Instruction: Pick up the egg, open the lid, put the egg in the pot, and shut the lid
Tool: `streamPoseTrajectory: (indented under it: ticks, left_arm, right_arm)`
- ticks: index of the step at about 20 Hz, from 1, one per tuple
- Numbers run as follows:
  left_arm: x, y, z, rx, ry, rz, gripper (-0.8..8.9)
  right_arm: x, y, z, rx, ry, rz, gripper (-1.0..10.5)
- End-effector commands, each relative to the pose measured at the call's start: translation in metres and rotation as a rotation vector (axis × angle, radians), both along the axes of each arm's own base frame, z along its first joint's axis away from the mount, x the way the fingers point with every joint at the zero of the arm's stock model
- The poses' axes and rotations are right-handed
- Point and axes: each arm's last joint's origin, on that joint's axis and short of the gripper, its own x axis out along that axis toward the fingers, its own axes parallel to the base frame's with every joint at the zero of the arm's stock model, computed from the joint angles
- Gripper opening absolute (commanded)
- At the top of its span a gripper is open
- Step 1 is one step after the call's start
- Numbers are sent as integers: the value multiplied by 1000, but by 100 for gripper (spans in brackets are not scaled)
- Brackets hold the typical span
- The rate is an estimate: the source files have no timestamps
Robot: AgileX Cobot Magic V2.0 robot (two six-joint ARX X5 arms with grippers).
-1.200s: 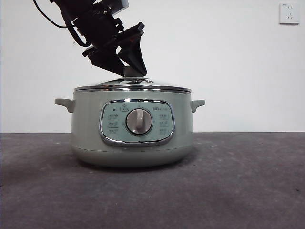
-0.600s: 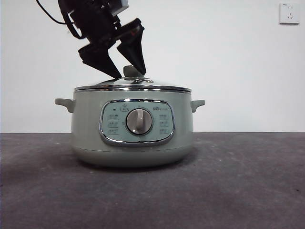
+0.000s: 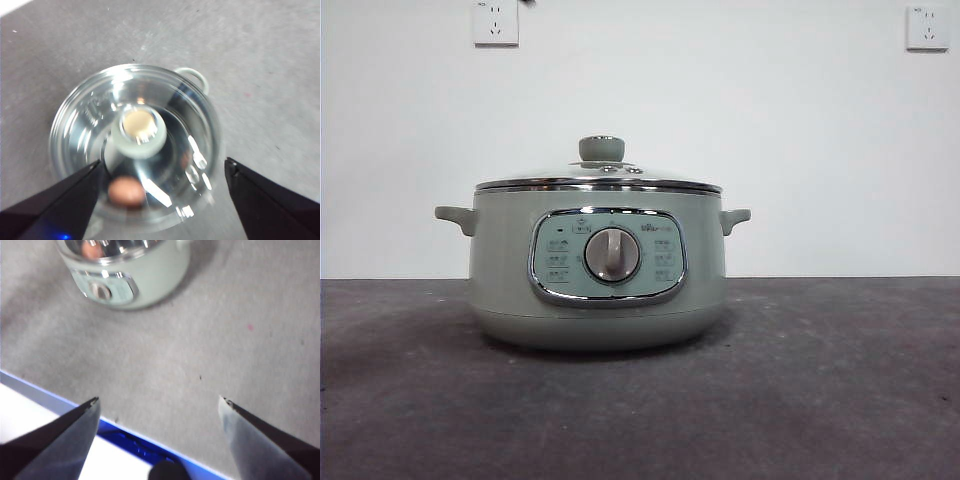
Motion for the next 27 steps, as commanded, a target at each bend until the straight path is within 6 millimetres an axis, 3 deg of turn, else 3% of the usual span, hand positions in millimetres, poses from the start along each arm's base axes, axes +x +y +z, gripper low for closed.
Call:
streamPoseTrajectory:
  ticks: [1,6,9,12,14,17,20,27]
  left_arm:
    - [-30,14,18,-12,-8,2,408]
    - [-95,47,58,-123,-148,32,408]
    - [-132,64,73,-178,-217,38,408]
    - [-161,75,64,-188,-215,17,408]
    - [-175,81,41,-175,-157,22,408]
    - [-185,86,9,-145,-79,36,408]
    - [-188,88,-10,-124,-33,43,408]
    - [-186,87,-14,-114,-16,43,400]
  right_arm:
    - [2,2,0,-4,-34,22,405]
    - [4,3,3,0,-71,38,405]
    - [5,4,3,-5,-67,40,405]
    - [5,4,3,-6,-68,41,405]
    - [5,4,3,-6,-68,41,405]
    - [5,4,3,-6,-70,42,406]
    - [5,4,3,-6,-70,42,405]
    - [5,4,3,-6,-69,41,404]
